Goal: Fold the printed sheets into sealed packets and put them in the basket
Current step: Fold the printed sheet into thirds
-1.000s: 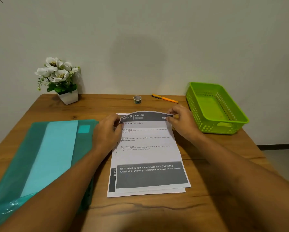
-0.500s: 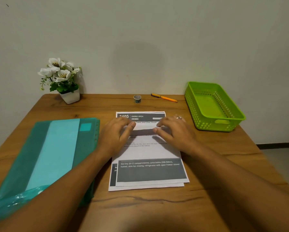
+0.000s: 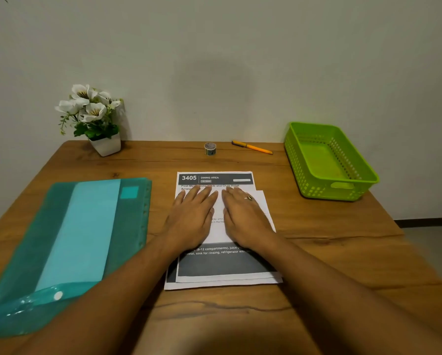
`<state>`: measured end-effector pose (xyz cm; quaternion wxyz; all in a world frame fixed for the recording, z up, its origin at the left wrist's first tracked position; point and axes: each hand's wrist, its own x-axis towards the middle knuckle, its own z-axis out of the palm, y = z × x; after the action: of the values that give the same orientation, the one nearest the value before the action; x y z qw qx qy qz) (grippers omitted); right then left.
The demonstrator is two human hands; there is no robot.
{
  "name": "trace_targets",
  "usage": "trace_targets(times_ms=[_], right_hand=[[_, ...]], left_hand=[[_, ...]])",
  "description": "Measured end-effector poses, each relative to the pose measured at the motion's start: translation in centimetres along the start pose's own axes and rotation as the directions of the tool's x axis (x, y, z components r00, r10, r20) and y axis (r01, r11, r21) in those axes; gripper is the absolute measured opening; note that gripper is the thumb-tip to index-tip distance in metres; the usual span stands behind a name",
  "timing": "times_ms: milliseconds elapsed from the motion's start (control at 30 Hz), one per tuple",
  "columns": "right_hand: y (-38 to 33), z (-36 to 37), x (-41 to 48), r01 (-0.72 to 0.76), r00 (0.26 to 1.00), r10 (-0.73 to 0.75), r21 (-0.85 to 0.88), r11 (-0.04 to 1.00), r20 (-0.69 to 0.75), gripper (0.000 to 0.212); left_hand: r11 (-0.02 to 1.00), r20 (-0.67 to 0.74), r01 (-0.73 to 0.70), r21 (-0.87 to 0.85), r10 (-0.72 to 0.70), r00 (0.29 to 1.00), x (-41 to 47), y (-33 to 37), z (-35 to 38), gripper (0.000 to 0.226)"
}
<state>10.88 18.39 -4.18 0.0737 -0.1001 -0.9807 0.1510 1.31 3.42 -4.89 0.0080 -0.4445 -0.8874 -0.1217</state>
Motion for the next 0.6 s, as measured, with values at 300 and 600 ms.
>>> trace_targets(times_ms=[300,600], right_hand=[[2.4,-0.3,-0.9,-0.084,0.984,0.101,-0.122,0.989,0.145,0.077],[6.0,-1.6,-2.0,-0.173,0.968,0.2,-0.174,0.97,0.151,0.078]], left_hand=[[0.99,0.119,0.073,0.12,-0.087,0.989,-0.1,-0.2,-0.6,0.066],[0.951,0.128,0.167,0.258,-0.205,0.97,0.8,0.4,-1.3,0.078]])
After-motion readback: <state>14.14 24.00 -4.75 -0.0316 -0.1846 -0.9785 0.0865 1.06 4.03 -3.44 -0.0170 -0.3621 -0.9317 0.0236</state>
